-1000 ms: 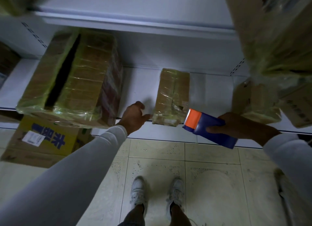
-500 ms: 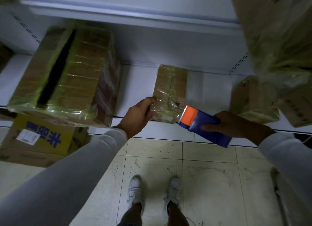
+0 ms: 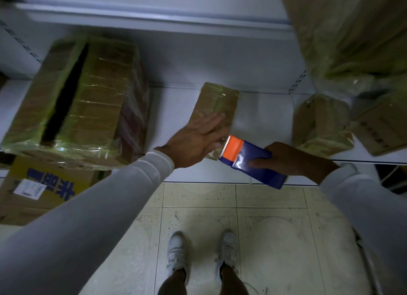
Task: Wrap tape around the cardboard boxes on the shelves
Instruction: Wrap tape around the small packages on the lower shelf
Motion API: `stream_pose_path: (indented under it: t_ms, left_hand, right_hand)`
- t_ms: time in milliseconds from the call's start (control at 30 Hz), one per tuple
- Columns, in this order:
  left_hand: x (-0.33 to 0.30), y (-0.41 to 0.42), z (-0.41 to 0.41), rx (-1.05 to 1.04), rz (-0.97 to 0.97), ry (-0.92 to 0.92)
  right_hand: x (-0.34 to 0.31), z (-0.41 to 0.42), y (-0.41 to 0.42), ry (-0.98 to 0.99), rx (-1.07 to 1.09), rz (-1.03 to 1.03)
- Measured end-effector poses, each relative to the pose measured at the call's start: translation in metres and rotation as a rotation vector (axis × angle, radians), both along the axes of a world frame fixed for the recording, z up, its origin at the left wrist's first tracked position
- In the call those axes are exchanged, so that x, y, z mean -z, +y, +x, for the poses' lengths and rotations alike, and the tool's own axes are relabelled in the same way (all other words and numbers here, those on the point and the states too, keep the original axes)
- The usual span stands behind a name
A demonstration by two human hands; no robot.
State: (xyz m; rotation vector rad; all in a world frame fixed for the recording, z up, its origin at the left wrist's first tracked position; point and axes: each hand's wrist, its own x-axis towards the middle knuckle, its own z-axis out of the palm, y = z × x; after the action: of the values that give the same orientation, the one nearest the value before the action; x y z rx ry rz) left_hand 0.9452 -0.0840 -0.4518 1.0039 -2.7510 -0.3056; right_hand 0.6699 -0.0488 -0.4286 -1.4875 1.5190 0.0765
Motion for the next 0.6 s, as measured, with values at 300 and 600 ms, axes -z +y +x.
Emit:
stream_pose_path:
  t_ms: [300,600]
  left_hand:
    - [0.016,-0.012,-0.006,-0.032,0.092,-0.154]
    - [0.022,-0.005,-0.009,-0.098,0.047,-0.145]
  right_hand:
    - [-0.03,-0.017,0.029,-0.024,0.052,0.021]
    - [-0.01,0.007,0.025,0.227,0.085,-0.096]
